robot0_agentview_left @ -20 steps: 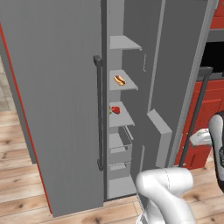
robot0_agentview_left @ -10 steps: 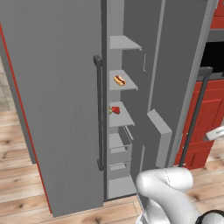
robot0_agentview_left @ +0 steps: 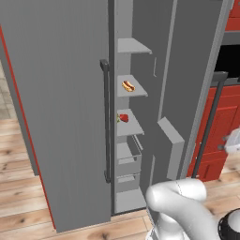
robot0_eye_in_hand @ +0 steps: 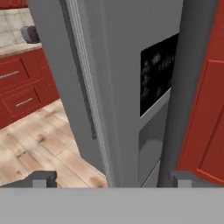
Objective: Store the hot dog in the freezer for long-term storage. Close the freezer door after placing the cooked food.
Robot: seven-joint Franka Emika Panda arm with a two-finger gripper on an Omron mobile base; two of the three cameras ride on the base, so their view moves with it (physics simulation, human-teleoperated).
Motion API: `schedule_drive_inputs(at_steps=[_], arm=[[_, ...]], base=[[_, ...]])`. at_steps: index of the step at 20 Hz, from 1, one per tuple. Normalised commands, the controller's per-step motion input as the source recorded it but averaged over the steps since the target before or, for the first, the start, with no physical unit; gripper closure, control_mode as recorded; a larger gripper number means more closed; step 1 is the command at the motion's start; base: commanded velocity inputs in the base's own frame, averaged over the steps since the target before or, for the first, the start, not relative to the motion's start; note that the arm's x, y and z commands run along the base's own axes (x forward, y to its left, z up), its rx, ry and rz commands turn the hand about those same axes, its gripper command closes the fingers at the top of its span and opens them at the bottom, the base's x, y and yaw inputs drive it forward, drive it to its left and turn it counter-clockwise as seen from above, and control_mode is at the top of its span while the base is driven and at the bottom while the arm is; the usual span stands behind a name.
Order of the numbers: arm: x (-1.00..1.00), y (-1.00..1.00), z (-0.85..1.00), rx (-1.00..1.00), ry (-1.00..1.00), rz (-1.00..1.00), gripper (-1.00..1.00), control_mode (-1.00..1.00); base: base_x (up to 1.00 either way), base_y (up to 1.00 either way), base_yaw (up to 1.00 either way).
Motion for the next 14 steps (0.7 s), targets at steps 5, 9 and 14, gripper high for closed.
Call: schedule_drive_inputs(at_steps=[5,9,14], arm=[[0.55,-0.28,-0.22,0.00,-0.20,0.20,-1.00,-1.00],[0.38,-0.19,-0.08,0.00,-0.05,0.10,-1.00,-1.00],[0.47,0.00,0.00,0.00,0.00,0.03,-1.00,-1.00]], base=[[0.00,0.00,0.00],[0.00,0.00,0.00],[0.00,0.00,0.00]])
